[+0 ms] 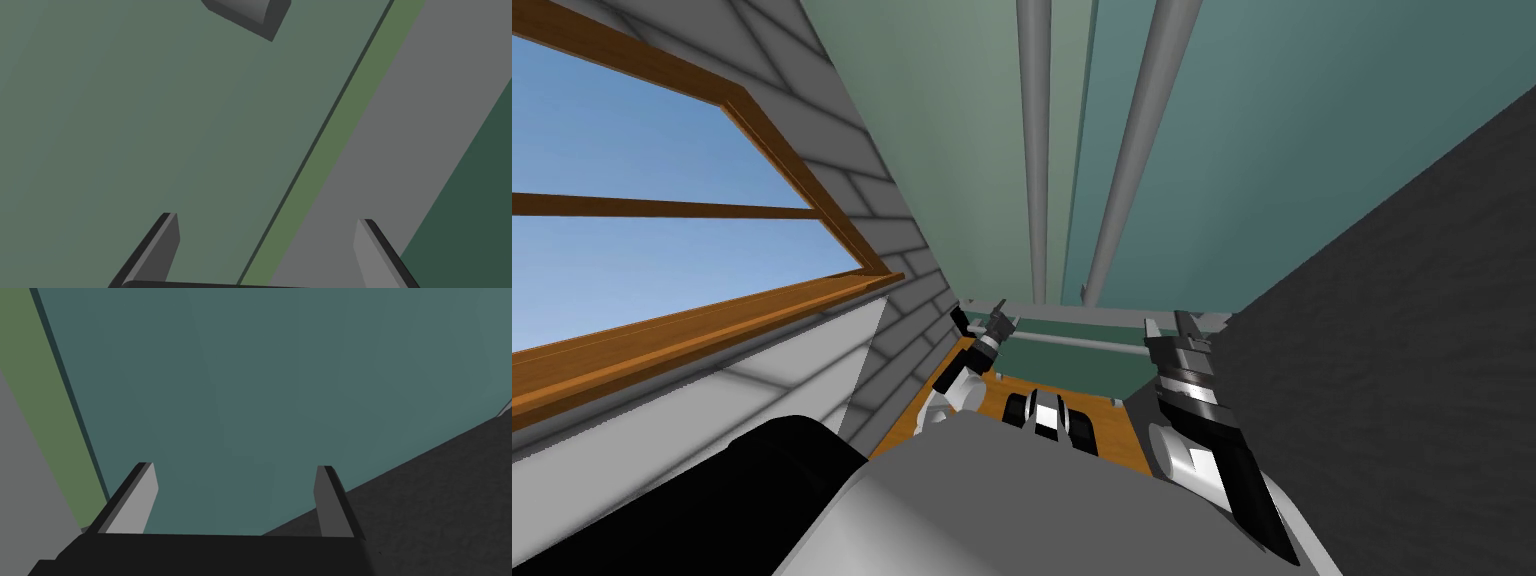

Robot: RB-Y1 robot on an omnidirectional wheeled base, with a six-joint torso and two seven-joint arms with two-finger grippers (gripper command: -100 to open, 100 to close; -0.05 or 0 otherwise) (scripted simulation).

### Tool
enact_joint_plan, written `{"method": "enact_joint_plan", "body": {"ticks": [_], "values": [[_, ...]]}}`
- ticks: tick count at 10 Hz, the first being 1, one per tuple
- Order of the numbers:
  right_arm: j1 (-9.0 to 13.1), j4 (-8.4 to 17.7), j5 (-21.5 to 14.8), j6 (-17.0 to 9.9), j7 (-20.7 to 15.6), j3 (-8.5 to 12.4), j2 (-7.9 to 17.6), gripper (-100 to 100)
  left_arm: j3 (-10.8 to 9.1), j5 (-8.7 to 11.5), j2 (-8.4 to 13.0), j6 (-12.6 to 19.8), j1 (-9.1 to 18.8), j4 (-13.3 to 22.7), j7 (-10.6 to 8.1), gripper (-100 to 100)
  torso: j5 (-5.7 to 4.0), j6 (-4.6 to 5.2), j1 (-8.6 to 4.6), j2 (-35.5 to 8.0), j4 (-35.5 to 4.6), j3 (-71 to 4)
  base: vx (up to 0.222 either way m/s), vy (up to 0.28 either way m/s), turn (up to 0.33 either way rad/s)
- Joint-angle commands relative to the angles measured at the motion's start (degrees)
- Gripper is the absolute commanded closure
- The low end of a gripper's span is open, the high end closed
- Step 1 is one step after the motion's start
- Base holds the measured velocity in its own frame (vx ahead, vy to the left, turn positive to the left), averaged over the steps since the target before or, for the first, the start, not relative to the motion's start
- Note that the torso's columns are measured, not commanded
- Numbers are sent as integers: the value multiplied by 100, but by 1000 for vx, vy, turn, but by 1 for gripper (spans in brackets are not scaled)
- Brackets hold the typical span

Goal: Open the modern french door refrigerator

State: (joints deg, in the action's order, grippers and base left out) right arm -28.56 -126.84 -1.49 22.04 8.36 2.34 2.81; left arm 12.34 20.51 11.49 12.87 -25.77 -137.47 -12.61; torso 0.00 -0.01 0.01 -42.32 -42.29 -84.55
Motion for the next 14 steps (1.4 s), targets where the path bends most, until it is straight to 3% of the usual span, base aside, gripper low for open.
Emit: {"method": "enact_joint_plan", "body": {"ticks": [1,4,8,11,12,14], "values": [[0,0,0,0,0,0,0,0,78,101,-44,329,44,-15,-40,-100,-1,0,-5,4,1,-2,23,-46,50],[0,0,0,0,0,0,0,0,216,326,-135,879,107,-93,-133,-100,-1,0,-3,7,2,-4,39,-53,129],[0,0,0,0,0,0,0,0,308,474,-223,1373,146,-176,-194,-100,0,0,-2,3,1,-2,30,-46,87],[-21,12,-1,-4,1,-4,0,0,436,682,-432,1901,196,-381,-281,-100,6,-12,-2,20,-4,-16,20,-45,110],[-43,26,-2,-10,2,-11,1,0,436,682,-432,1943,196,-381,-281,-100,9,-15,-6,42,-2,-33,3,-42,60],[-80,47,-5,-17,6,-33,3,0,508,798,-645,2265,225,-582,-329,-100,7,-11,-13,58,3,-44,11,-30,86]]}}
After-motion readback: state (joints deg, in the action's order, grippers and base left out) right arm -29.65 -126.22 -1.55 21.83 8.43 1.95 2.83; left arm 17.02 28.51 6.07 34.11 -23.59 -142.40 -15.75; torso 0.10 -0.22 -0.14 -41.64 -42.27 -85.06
